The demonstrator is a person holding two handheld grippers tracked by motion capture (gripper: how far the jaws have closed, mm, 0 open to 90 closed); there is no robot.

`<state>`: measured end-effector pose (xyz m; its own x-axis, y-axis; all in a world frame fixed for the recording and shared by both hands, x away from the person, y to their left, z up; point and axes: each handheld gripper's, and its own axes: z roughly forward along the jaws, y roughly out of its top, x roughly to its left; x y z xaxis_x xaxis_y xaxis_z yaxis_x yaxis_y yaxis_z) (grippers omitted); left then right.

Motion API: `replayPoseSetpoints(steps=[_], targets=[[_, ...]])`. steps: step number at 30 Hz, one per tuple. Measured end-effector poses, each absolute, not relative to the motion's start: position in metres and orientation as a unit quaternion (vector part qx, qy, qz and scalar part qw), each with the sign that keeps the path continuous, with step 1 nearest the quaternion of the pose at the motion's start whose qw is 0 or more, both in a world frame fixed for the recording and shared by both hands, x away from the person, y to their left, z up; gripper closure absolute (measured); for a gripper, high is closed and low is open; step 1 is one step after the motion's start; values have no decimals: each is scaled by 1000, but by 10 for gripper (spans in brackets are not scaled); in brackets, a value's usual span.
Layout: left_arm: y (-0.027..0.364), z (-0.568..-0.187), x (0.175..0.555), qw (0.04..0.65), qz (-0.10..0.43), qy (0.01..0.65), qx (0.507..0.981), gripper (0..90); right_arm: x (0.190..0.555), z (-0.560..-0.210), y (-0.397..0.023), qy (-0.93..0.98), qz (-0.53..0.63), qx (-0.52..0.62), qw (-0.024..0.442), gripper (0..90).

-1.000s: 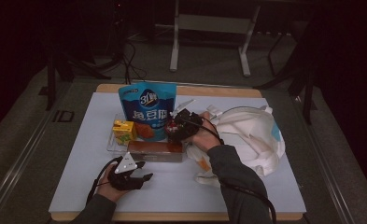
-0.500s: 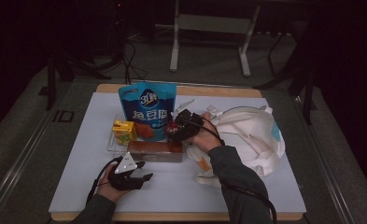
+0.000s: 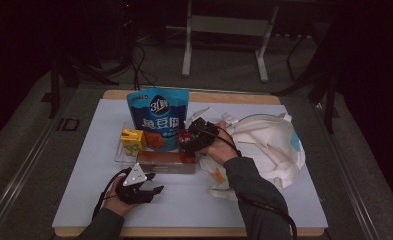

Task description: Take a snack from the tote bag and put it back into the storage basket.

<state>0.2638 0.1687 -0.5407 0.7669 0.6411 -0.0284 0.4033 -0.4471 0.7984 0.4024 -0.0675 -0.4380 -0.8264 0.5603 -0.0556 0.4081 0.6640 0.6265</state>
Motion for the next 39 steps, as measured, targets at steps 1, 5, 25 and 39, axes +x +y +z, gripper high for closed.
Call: replayPoseSetpoints(steps=[1, 5, 25, 39], targets=[[169, -541, 264, 423, 141, 311, 839, 435, 402, -438, -68, 903, 311, 270, 123, 268], [169, -541, 264, 423, 141, 311, 839, 435, 403, -439, -72, 896, 323, 285, 109, 268], [169, -541, 264, 423, 141, 311, 839, 434, 402, -450, -74, 891, 323, 301, 104, 271], [168, -541, 264, 424, 140, 313, 838, 435, 396, -430, -80, 885, 333, 299, 127, 309]])
